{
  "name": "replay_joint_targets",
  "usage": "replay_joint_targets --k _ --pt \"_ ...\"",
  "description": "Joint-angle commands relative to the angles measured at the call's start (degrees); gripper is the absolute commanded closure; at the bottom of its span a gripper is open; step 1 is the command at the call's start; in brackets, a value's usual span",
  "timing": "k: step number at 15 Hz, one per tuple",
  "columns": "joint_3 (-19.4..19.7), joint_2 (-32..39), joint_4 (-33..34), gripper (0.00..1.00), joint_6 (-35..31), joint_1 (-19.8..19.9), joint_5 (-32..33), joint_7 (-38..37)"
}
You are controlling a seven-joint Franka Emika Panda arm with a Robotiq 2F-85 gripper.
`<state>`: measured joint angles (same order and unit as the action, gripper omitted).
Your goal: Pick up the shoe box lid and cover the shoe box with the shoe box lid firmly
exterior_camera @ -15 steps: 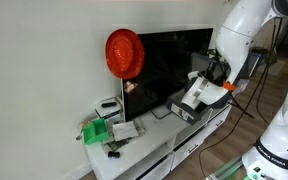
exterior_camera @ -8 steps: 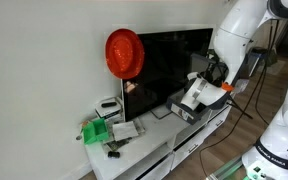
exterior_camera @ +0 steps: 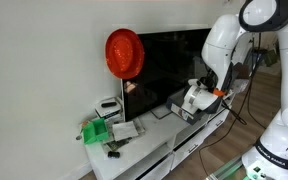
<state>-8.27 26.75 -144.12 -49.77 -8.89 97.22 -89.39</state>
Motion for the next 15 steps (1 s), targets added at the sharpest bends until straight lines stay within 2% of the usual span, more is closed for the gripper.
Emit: replay_joint_targets --k 1,2,3,4,5,6,8,13,15 --pt "0.65 6.31 4.66 0.99 3.80 1.17 0.37 -4.45" --pt "2.23 7.38 5.63 0.99 3.46 -0.29 -0.04 -5.55" --pt "6.76 8.48 6.88 0.99 1.39 -3.97 -0.41 -6.64" --pt "7.03 9.93 8.05 0.99 1.87 -3.89 -0.58 -7.60" --pt "5.33 11.62 9.32 0.99 3.30 -1.65 -0.04 -8.14" --pt "7.67 12.68 10.44 0.99 2.48 -3.50 -0.61 -8.66" --pt "9.29 14.98 12.55 0.99 2.12 -4.04 -0.67 -8.98" --pt "8.16 19.75 16.73 0.99 1.25 -2.18 0.74 -8.06" --pt "6.46 21.20 18.15 0.99 1.05 -0.61 1.82 -7.73"
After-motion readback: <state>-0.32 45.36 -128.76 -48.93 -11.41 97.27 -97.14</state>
